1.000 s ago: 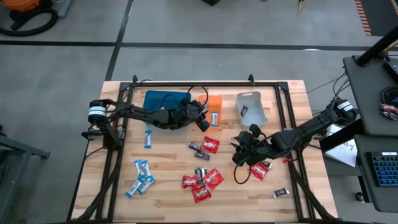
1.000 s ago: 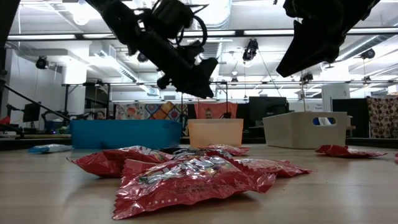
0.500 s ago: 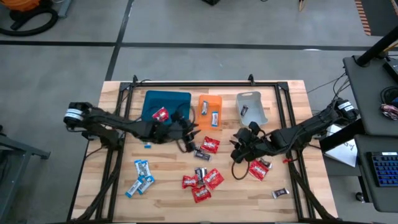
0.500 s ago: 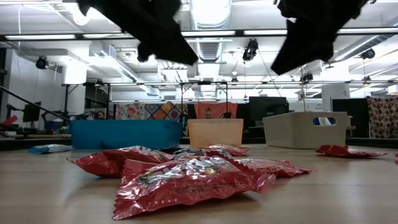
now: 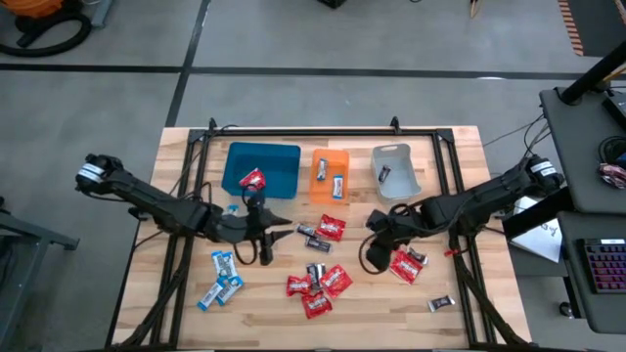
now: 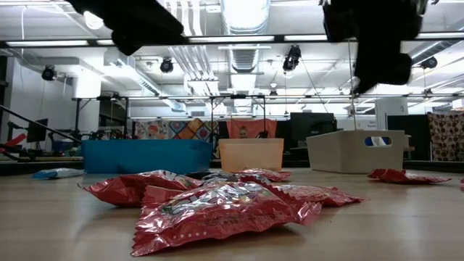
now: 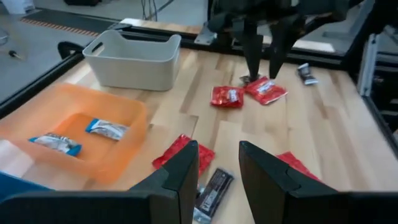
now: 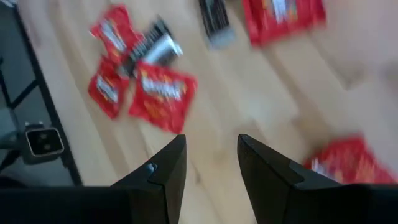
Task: Sort candy
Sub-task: Put the red candy into the blue bin
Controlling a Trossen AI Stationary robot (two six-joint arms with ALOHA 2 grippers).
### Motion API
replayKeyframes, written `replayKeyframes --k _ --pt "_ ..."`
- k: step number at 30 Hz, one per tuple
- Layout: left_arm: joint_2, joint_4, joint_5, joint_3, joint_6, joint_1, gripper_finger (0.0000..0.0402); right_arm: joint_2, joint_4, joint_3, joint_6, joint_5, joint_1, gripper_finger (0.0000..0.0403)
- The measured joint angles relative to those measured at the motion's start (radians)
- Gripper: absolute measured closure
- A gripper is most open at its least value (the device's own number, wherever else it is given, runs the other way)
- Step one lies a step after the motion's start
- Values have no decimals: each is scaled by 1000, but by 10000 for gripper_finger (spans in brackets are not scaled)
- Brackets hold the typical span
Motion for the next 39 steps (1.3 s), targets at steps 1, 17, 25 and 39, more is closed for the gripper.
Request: replayKeyframes --k 1,17,25,39 --pt "-12 -5 0 -12 -5 -1 301 6 -22 0 31 -21 0 266" --pt "-43 -3 -112 -70 21 0 301 45 -453 0 271 -41 0 297" --pt "-43 -9 -131 -37 98 0 301 94 -451 0 259 -90 -1 262" --pt "-43 -10 -297 -18 207 18 301 110 -399 -2 256 60 -8 188"
